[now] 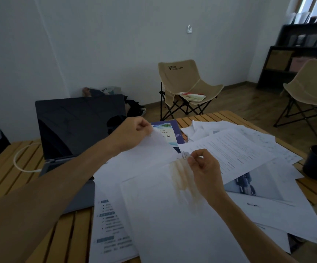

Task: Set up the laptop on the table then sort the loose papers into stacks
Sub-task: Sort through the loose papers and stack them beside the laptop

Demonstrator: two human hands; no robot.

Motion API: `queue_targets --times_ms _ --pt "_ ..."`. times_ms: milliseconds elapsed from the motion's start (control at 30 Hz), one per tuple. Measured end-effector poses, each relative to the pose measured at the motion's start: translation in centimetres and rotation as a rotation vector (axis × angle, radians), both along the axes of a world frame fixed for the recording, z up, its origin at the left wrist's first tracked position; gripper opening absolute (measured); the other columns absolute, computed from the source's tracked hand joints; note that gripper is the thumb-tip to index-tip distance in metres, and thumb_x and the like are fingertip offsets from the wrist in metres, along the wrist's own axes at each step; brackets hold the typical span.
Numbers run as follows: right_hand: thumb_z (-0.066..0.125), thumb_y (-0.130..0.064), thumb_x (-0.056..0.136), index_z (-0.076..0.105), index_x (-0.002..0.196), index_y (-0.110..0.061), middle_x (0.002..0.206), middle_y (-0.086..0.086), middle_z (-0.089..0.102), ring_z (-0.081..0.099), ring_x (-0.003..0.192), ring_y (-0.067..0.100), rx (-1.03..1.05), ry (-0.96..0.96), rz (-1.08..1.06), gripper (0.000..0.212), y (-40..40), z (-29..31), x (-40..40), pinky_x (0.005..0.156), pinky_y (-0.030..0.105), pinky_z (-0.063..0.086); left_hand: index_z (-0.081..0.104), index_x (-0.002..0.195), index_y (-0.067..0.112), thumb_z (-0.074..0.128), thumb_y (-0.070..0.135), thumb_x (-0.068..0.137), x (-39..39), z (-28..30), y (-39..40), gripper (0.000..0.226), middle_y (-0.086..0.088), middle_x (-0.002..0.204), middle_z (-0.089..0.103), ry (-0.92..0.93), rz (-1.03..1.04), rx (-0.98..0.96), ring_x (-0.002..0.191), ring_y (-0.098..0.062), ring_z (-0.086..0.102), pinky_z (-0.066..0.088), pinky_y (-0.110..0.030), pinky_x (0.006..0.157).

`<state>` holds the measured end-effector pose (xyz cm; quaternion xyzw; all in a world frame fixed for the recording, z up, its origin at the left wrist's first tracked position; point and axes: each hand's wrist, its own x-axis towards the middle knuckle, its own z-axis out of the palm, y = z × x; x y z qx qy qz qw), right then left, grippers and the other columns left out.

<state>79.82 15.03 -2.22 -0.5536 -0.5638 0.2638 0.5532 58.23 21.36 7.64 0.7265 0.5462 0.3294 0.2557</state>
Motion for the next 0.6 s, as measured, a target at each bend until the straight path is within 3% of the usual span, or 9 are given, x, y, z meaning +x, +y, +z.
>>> queue_targets --times_ms 100,233,367,500,600 --pt "0.057 -0.010 0.099 0.057 0.097 -0.004 0.073 -0.012 0.055 0.048 0.062 0.000 -0.008 0.001 -0.010 0.006 0.0 -0.1 0.4 0.046 0.009 0.042 0.065 0.105 0.012 0.063 0.018 0.094 -1.1 -0.7 -0.4 0.013 -0.001 0.096 0.071 0.069 -0.104 -0.138 0.083 -0.006 0.067 0.051 -0.010 0.061" --pt "0.058 -0.011 0.099 0.057 0.098 -0.004 0.076 -0.012 0.057 0.055 0.061 0.000 -0.027 -0.038 0.008 0.008 0.1 -0.6 0.7 0.050 0.007 0.044 0.068 0.088 0.016 0.065 0.016 0.092 -2.6 -0.3 -0.3 0.005 -0.001 0.085 0.070 0.078 0.030 0.017 0.073 -0.010 0.064 0.046 -0.022 0.066" --pt "0.059 -0.009 0.098 0.057 0.092 -0.007 0.071 -0.009 0.059 0.057 0.058 -0.012 -0.060 -0.096 -0.002 0.006 0.5 -1.4 1.8 0.051 0.008 0.045 0.070 0.093 0.015 0.067 0.014 0.091 -4.9 1.9 0.3 0.004 -0.001 0.088 0.073 0.014 0.123 0.093 0.078 -0.013 0.068 0.050 -0.026 0.072" --pt "0.059 -0.006 0.096 0.058 0.085 -0.009 0.066 -0.001 0.060 0.053 0.054 0.008 -0.124 -0.106 -0.107 0.011 1.2 -2.5 3.1 0.049 0.010 0.042 0.067 0.094 0.012 0.061 0.011 0.093 -7.2 4.5 -0.3 0.006 -0.003 0.087 0.070 0.076 0.196 0.189 0.070 -0.009 0.060 0.044 -0.022 0.064" --pt "0.059 -0.006 0.095 0.059 0.086 -0.008 0.075 0.002 0.062 0.060 0.072 0.022 -0.166 -0.081 -0.181 0.009 1.6 -3.2 4.0 0.057 0.019 0.043 0.067 0.099 0.006 0.058 0.009 0.095 -8.4 6.8 -1.4 0.010 -0.009 0.090 0.070 0.082 0.224 0.240 0.071 -0.016 0.059 0.045 -0.025 0.064"
